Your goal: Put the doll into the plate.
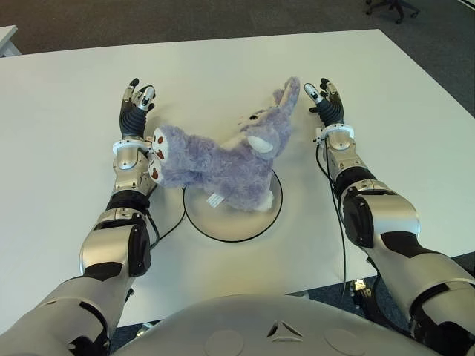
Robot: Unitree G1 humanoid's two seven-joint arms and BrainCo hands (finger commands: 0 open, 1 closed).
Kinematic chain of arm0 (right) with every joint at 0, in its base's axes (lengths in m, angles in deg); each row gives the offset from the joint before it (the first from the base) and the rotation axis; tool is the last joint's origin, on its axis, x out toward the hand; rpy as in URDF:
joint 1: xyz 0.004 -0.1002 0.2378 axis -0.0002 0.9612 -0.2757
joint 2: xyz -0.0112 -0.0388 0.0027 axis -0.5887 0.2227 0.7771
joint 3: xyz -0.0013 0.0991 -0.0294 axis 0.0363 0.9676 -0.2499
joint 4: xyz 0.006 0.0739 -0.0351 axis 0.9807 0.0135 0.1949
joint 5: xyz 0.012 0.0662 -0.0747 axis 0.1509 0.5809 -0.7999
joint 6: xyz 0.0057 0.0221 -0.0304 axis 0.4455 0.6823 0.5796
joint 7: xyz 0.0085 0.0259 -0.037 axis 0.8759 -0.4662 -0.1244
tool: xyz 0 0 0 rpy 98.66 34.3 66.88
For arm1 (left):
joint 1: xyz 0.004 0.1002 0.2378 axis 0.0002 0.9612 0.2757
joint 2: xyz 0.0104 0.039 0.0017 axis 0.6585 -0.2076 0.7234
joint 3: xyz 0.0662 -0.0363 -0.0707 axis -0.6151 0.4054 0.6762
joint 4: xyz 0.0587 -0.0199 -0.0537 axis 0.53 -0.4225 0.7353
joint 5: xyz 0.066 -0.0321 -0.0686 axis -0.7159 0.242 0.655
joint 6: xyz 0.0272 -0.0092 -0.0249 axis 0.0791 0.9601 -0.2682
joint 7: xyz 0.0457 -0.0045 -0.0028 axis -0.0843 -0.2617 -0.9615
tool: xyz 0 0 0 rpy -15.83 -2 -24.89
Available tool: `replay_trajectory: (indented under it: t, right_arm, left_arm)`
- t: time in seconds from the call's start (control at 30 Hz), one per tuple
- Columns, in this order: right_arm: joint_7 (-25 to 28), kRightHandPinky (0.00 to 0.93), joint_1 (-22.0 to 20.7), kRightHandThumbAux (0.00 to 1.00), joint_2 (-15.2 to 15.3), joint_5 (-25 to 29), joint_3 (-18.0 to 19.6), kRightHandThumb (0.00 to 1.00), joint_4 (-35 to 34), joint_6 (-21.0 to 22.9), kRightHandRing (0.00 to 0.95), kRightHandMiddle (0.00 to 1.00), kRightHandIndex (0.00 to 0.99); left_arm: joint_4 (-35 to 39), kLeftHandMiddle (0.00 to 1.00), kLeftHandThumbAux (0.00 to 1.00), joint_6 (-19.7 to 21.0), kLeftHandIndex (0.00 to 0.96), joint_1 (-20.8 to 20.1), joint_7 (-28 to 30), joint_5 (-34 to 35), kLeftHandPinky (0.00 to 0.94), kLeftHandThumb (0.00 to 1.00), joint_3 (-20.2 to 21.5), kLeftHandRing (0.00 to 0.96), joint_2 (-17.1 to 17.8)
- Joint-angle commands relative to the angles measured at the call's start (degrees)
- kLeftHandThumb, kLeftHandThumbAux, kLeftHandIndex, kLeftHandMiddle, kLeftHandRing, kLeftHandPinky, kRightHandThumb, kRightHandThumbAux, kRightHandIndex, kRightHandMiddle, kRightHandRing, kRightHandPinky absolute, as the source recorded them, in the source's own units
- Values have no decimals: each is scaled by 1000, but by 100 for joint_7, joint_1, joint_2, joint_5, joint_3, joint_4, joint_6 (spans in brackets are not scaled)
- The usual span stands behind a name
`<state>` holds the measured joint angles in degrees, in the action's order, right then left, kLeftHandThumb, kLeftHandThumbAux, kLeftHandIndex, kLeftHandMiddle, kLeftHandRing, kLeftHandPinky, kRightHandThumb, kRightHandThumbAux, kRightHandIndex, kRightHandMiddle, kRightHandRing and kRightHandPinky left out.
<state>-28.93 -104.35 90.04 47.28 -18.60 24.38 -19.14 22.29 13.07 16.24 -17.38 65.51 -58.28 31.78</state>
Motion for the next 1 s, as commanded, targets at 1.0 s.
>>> replay_trajectory:
  t: [1.0]
  right_arm:
    - [115, 0, 327, 378, -77, 39, 142, 0, 207, 173, 0, 0, 0]
  left_arm:
    - [-288, 198, 455, 82, 70, 398, 70, 27, 46, 0, 5, 167, -108]
